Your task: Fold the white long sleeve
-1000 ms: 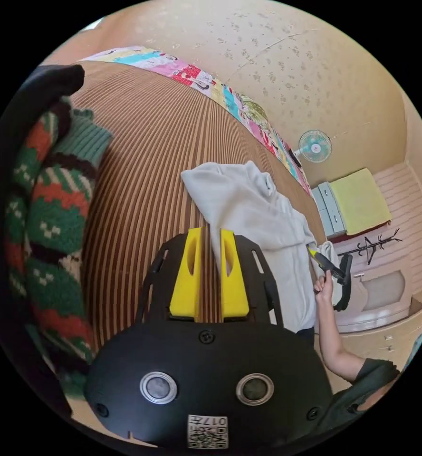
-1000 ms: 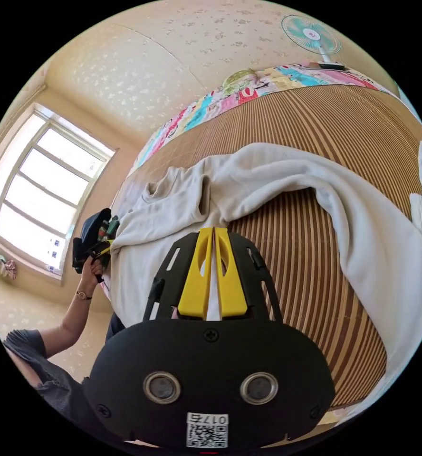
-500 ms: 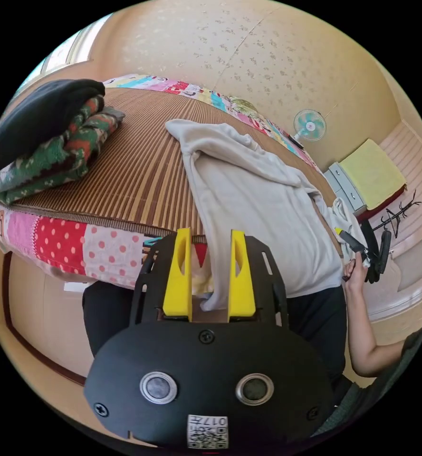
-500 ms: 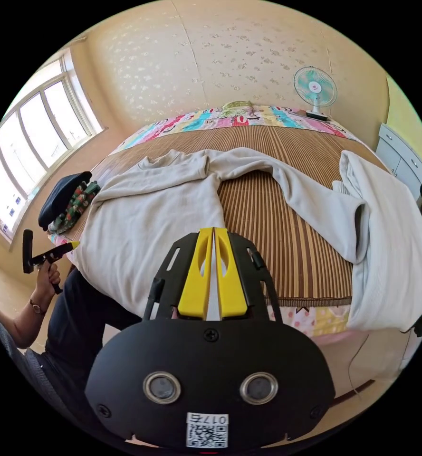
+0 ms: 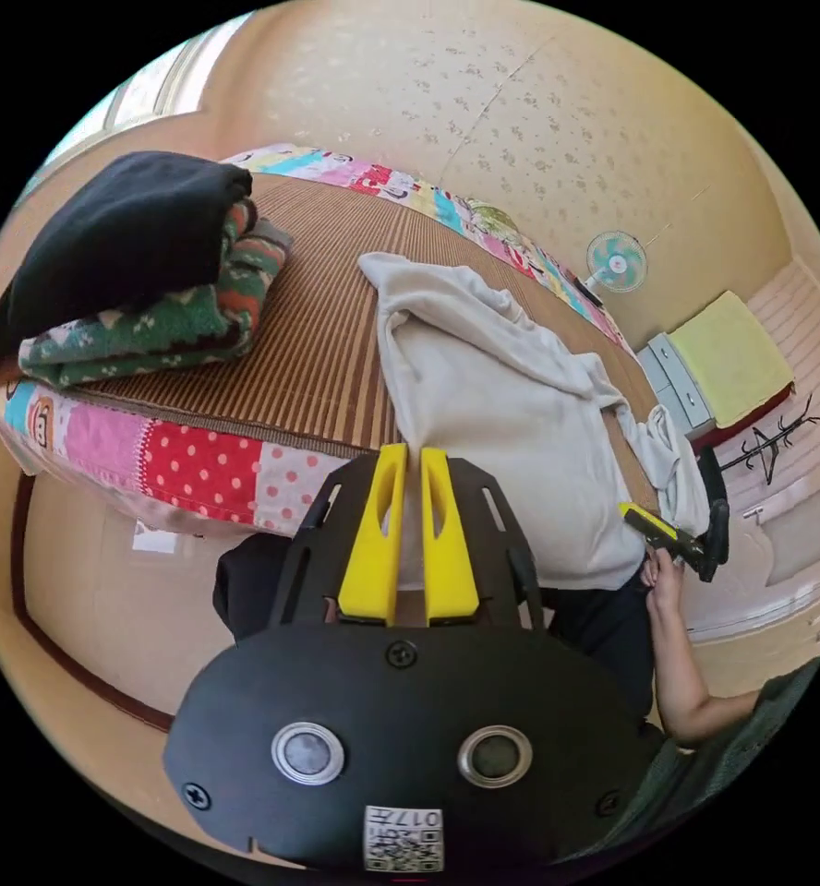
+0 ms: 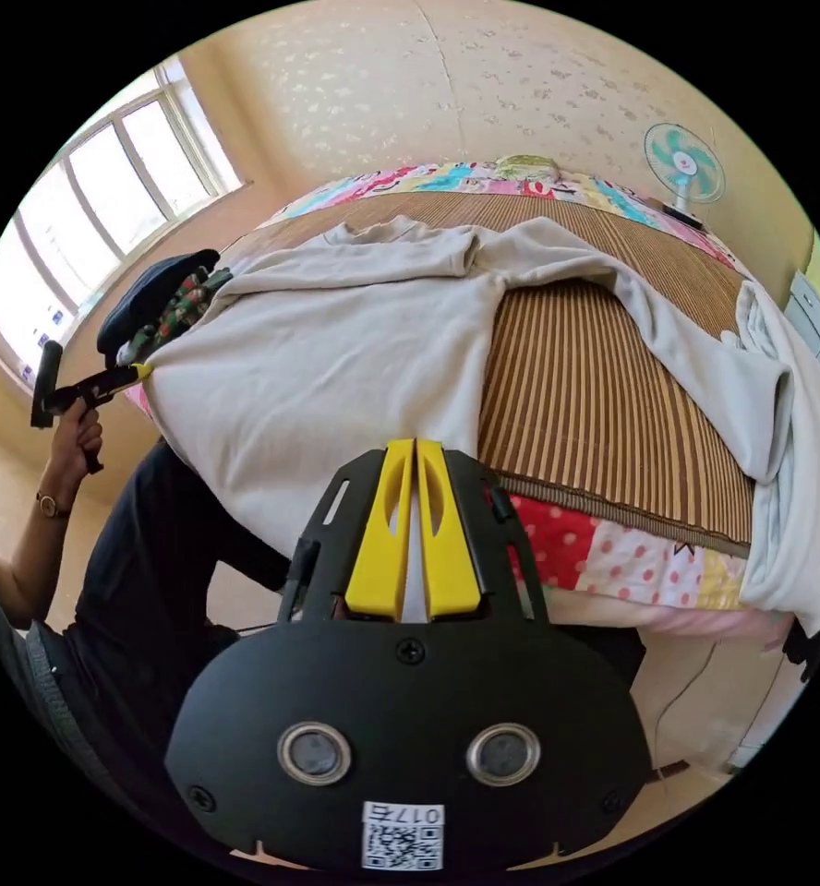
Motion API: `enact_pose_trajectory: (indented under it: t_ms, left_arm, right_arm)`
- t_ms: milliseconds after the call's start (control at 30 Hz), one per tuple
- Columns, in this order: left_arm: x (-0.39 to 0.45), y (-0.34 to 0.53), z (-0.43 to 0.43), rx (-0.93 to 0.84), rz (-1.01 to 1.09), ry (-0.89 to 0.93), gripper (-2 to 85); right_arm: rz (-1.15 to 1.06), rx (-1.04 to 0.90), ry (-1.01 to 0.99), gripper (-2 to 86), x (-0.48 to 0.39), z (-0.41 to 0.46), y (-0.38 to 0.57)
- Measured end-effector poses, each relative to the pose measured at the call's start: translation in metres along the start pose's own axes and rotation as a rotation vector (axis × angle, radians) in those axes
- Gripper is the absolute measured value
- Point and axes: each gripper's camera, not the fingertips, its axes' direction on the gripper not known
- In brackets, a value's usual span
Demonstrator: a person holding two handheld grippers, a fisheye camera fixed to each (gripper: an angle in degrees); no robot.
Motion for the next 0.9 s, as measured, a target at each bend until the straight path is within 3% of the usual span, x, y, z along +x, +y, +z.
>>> enact_pose_trajectory:
  t_ms: [100,200,333,433,600,700,767,900]
  left_arm:
    - [-0.017,0.014,-0.008,0.061,-0.103,-0.012,4.4]
    - [-0.016,0.030,-0.017,0.113,-0.083,-0.009,7.1]
    - [-0.009,0.041,-0.007,0.065,-0.023,0.018,7.8]
    - [-0.006,0.046,0.006,0.001,-0.003,0.011,7.6]
    - [-0.008,0.050,0.016,0.001,-0.025,0.025,7.2]
    - [-0.008,0.046,0.025,-0.019,-0.044,0.034,7.2]
    - [-0.008,0.043,0.028,-0.032,-0.052,0.030,7.2]
    - [0.000,0.043,0.023,-0.006,-0.016,0.048,6.9]
  right_arm:
    - [0.026,-0.007,0.153,1.0,-0.020,-0.003,0.007]
    - [0.252,0.110,0.254,1.6,0.018,-0.018,0.008]
    - [0.621,0.221,0.088,6.3,0.130,-0.038,0.012]
    - [0.747,0.284,0.064,11.6,0.182,-0.051,0.017]
    - [0.665,0.378,0.336,11.6,0.186,-0.074,0.010]
    - [0.602,0.187,0.468,9.1,0.202,-0.042,-0.011]
    - [0.626,0.079,0.460,6.2,0.217,-0.025,-0.018]
    - [0.596,0.389,0.234,3.0,0.179,-0.091,-0.050]
